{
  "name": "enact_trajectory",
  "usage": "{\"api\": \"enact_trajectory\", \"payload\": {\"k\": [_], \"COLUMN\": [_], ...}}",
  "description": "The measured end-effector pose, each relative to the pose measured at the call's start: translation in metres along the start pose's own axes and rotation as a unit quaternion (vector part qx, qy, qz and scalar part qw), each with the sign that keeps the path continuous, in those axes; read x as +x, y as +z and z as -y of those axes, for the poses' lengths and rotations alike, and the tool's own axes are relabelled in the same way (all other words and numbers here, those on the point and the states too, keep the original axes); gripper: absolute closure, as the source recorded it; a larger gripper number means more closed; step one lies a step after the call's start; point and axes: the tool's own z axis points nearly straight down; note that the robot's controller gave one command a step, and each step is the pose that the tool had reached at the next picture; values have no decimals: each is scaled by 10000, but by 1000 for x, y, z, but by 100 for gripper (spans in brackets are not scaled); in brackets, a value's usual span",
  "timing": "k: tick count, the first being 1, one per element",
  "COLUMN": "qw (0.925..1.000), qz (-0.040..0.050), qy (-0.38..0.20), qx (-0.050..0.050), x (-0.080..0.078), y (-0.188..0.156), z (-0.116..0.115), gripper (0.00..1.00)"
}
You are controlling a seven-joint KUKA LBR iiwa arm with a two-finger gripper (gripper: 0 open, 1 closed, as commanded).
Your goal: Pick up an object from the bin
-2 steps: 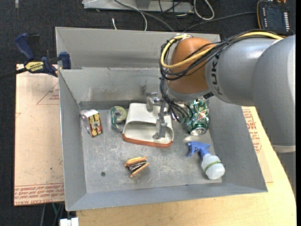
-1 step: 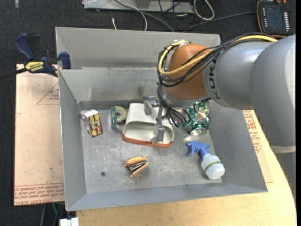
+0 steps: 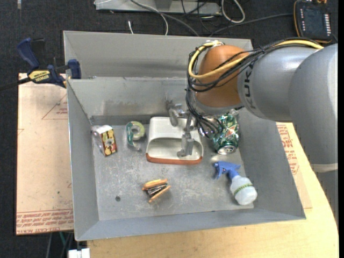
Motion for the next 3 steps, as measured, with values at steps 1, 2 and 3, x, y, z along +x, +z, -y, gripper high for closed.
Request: {"api": "enact_trajectory", "payload": {"k": [1, 2, 3], "qw": [9994, 9993, 9998], "qz": [43, 0, 104], "qy": [347, 366, 135], "qx": [-26, 16, -38], "x": [3, -7, 1], "y": [0, 2, 2], "z": [15, 6, 25], "gripper": [0, 0, 0]}}
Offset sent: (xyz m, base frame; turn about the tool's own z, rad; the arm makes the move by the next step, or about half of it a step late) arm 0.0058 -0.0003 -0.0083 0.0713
